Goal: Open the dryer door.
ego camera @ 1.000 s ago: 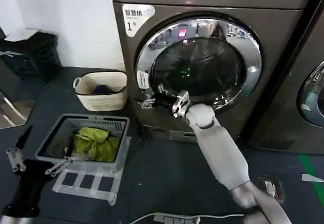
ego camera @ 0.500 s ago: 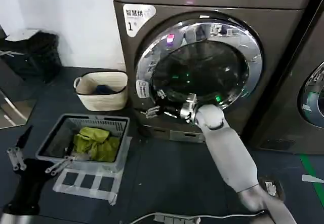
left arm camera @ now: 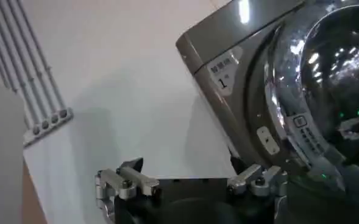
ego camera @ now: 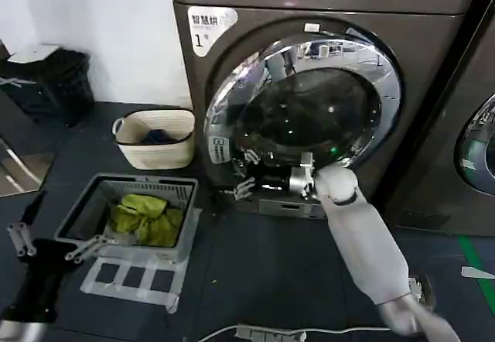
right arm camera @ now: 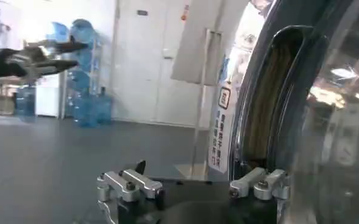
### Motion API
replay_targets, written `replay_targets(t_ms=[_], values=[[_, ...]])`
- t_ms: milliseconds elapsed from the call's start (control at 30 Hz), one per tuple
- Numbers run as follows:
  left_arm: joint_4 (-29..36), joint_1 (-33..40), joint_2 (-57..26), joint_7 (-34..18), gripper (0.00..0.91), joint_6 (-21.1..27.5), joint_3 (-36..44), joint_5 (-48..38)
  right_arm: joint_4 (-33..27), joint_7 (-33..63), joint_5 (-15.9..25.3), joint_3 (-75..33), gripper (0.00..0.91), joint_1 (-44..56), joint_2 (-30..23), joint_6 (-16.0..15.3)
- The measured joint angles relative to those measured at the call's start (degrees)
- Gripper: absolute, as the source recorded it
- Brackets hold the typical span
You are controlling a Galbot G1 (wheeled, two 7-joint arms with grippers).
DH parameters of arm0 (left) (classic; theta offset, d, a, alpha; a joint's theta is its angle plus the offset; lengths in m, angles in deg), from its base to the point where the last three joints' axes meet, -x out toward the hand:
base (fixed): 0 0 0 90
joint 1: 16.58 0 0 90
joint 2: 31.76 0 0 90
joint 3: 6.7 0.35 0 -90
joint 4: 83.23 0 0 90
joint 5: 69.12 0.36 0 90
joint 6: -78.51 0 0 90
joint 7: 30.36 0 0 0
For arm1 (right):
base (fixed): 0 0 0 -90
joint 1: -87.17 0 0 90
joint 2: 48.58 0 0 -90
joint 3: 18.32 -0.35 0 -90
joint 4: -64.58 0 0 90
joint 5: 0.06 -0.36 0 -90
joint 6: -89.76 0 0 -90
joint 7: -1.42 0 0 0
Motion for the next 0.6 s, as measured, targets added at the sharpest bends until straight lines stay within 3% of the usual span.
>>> replay_targets(t_ms=[600], values=[[-0.81,1.71,-1.51,0.32,0.907,2.06,-0.05,-2.70,6.46,-10.90,-1.73,-4.50,0.907,8.57,6.03,2.36]])
